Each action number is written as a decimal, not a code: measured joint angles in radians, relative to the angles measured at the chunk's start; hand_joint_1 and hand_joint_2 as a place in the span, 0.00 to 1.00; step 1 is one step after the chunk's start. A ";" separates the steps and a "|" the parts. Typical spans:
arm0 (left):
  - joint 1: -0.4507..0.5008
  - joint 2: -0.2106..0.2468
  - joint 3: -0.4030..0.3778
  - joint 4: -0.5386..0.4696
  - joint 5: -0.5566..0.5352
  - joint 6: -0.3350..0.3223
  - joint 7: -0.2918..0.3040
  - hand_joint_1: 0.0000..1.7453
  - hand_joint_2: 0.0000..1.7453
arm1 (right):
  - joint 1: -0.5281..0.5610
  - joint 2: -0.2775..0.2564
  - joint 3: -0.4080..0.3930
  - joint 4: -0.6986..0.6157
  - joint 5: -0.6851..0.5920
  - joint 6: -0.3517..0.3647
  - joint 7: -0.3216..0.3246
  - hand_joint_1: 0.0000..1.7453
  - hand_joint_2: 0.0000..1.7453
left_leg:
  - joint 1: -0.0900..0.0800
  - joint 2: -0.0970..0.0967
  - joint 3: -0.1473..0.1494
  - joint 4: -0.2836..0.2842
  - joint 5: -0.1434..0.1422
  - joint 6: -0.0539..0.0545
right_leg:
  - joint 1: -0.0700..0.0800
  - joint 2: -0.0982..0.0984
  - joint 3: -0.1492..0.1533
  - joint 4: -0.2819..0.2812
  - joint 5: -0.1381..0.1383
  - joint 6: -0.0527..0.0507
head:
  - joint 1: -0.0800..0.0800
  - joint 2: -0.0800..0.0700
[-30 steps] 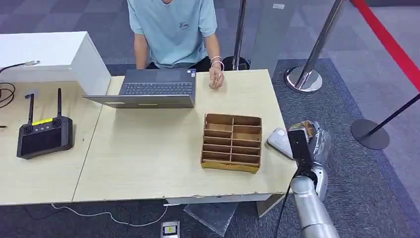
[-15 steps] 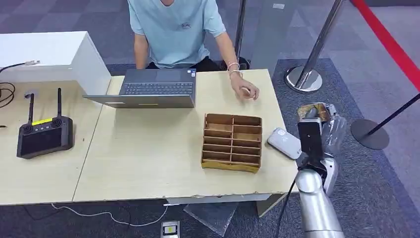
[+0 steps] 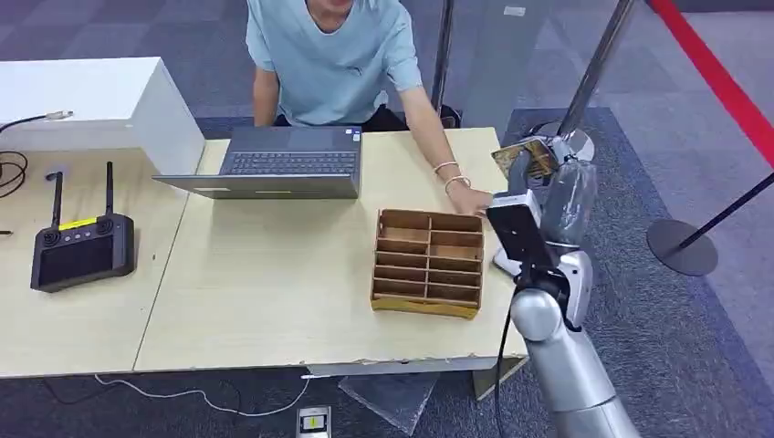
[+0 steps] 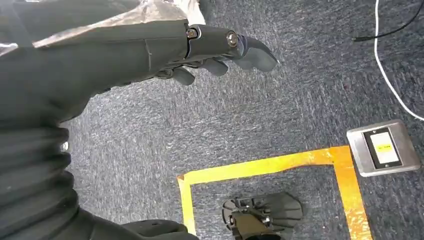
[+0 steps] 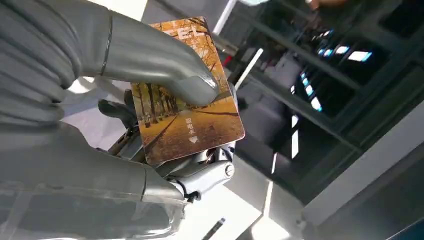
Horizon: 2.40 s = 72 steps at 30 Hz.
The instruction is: Pass the card to the sensor for recognition and then transmit it.
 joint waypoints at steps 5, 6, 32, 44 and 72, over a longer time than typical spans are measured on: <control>-0.012 -0.003 -0.002 0.000 -0.009 -0.007 0.004 0.00 1.00 | -0.081 -0.023 0.116 0.028 -0.011 0.056 0.095 1.00 1.00 | 0.000 0.000 0.000 0.000 0.000 0.000 | 0.000 0.000 -0.001 0.000 0.000 0.000 | 0.000 0.000; -0.013 -0.003 -0.003 0.000 -0.011 -0.008 0.005 0.00 1.00 | -0.091 -0.027 0.138 0.033 -0.011 0.060 0.101 1.00 1.00 | 0.000 -0.001 0.000 0.000 0.000 0.000 | 0.000 0.000 -0.001 0.000 0.000 0.000 | 0.000 0.000; -0.042 -0.017 -0.049 0.000 -0.039 -0.032 0.036 0.00 1.00 | -0.384 -0.006 0.437 0.631 -0.197 0.017 -0.056 1.00 1.00 | 0.000 -0.001 -0.006 0.000 0.000 0.000 | 0.001 0.000 -0.006 0.001 0.000 0.000 | 0.000 0.000; -0.049 -0.018 -0.062 0.000 -0.056 -0.041 0.043 0.00 1.00 | -0.405 0.003 0.451 0.795 -0.195 0.003 -0.046 1.00 1.00 | 0.001 0.000 -0.005 0.000 0.000 0.000 | 0.001 0.000 -0.006 0.001 0.000 0.000 | 0.000 0.000; -0.045 0.001 -0.088 0.001 -0.048 -0.032 0.053 0.00 1.00 | -0.418 0.007 0.364 0.878 -0.132 0.000 -0.070 1.00 1.00 | 0.001 0.000 -0.005 0.001 0.000 0.000 | 0.001 0.000 -0.006 0.001 0.000 0.000 | 0.000 0.000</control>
